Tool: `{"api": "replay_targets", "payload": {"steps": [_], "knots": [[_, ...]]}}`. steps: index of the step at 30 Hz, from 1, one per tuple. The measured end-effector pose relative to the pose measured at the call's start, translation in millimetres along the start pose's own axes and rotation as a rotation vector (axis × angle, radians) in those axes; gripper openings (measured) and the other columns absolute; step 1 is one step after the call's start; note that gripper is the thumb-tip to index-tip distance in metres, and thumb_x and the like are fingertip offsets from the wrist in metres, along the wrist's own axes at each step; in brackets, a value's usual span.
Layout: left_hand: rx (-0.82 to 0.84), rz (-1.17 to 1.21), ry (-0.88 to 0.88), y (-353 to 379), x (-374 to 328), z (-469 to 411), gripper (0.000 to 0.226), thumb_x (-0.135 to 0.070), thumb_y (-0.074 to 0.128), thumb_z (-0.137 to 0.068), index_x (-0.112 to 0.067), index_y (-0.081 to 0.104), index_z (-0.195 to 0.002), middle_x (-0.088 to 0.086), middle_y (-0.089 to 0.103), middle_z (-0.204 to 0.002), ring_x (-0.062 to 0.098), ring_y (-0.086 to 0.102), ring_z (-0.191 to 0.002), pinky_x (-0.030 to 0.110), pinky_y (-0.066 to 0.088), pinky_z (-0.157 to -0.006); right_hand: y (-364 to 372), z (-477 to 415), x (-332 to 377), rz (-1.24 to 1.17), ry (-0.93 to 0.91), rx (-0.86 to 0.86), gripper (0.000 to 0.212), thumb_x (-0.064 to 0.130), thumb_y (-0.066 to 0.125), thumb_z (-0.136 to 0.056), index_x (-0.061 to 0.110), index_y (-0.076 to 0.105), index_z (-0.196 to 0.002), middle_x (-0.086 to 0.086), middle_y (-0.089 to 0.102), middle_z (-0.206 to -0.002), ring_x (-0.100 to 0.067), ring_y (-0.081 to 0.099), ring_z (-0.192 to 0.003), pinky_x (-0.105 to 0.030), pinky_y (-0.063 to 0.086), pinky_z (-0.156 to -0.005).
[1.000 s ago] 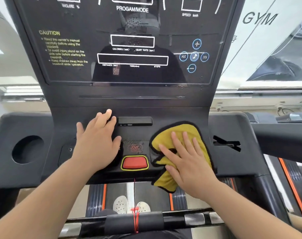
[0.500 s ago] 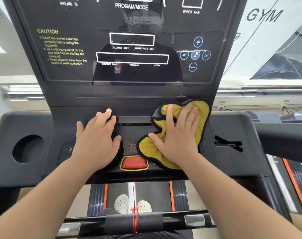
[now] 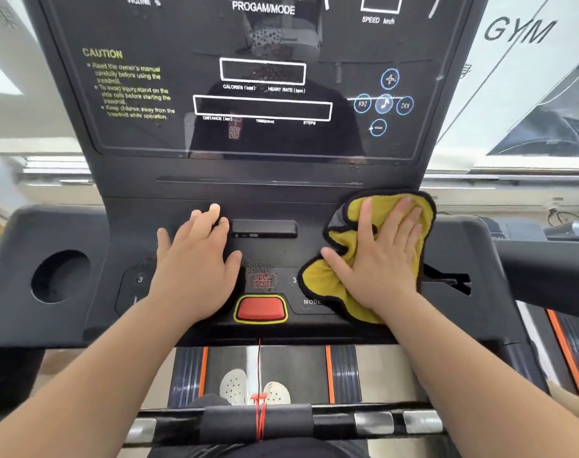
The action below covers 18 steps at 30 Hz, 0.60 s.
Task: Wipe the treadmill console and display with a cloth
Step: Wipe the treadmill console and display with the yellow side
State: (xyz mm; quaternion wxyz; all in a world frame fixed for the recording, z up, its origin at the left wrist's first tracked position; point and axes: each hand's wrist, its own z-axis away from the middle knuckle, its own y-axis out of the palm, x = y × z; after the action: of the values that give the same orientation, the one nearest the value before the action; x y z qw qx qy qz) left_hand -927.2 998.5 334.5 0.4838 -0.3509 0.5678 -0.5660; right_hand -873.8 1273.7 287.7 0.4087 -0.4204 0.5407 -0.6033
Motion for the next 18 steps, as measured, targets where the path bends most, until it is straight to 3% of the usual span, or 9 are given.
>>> {"api": "replay_targets", "payload": {"steps": [4,11,15,18], "knots": [[0.009,-0.024,-0.001,-1,-1,0,0.057,-0.038,0.048,-0.098,-0.015,0.041,-0.15,0.004,0.027,-0.163,0.029,0.027,-0.149,0.065,0.022,-0.114,5,7,37,-0.004,-0.073,-0.02,0.101,0.083,0.016,-0.09,0.016,-0.007,-0.163,-0.038,-0.017,-0.163,-0.059,-0.013,-0.151,-0.068,-0.002,-0.122],[0.033,-0.062,0.011,1,4,-1,0.063,-0.039,0.055,-0.095,-0.015,0.04,-0.151,0.006,0.028,-0.163,0.032,0.029,-0.148,0.065,0.026,-0.112,12,61,4,-0.004,-0.434,0.114,0.065,0.064,0.014,-0.103,0.043,0.002,-0.163,-0.006,-0.01,-0.173,-0.034,-0.014,-0.158,-0.056,0.001,-0.128],[0.006,-0.04,0.02,3,5,1,0.064,-0.038,0.058,-0.093,-0.013,0.043,-0.15,0.005,0.03,-0.162,0.032,0.03,-0.148,0.067,0.025,-0.112,9,51,-44,0.041,-0.281,0.104,0.07,0.069,0.005,-0.1,0.042,0.003,-0.163,-0.011,-0.008,-0.173,-0.037,-0.008,-0.159,-0.059,0.009,-0.127],[-0.008,-0.038,0.021,3,4,1,0.063,-0.038,0.058,-0.093,-0.013,0.045,-0.148,0.005,0.032,-0.161,0.033,0.031,-0.148,0.066,0.026,-0.112,5,23,-40,0.026,-0.119,0.077,0.078,0.072,0.009,-0.097,0.036,-0.004,-0.164,-0.018,-0.019,-0.17,-0.041,-0.016,-0.157,-0.059,0.001,-0.128]]}}
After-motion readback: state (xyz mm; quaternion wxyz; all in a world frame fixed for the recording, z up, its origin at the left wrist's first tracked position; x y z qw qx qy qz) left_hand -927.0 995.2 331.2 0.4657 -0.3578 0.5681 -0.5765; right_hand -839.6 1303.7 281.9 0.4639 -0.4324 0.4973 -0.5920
